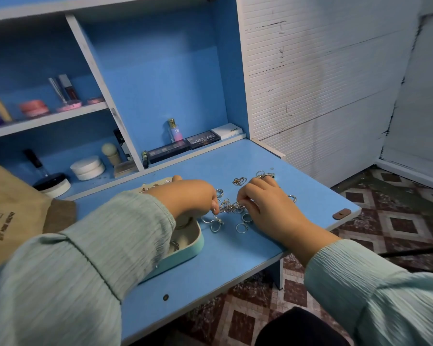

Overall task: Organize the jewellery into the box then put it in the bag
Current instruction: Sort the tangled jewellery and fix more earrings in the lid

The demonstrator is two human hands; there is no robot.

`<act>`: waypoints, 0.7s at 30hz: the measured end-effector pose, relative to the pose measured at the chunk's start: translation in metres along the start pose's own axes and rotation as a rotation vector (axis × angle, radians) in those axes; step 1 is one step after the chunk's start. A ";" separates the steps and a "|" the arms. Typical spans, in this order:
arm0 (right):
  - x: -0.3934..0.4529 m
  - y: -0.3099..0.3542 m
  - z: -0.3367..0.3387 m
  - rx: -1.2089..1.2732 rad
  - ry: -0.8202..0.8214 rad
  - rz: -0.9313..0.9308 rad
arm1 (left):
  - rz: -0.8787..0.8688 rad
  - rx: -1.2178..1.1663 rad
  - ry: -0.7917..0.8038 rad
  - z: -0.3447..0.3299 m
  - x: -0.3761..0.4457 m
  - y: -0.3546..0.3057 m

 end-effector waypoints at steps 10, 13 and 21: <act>0.000 0.002 0.001 -0.027 -0.015 0.010 | -0.004 0.021 0.018 0.007 -0.005 0.001; 0.001 0.005 0.001 -0.019 -0.008 0.020 | 0.008 -0.110 -0.044 0.008 -0.008 0.008; 0.009 0.016 -0.001 0.001 0.076 0.028 | 0.044 -0.438 -0.243 0.011 -0.030 0.046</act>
Point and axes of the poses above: each hand's wrist, its own x-axis towards the middle knuckle, its own z-axis out of the back of the hand, y = z × x, the point moved 10 cm from there along x, towards the middle knuckle, and after that the axes turned 5 degrees about y, right-handed, at the moved point
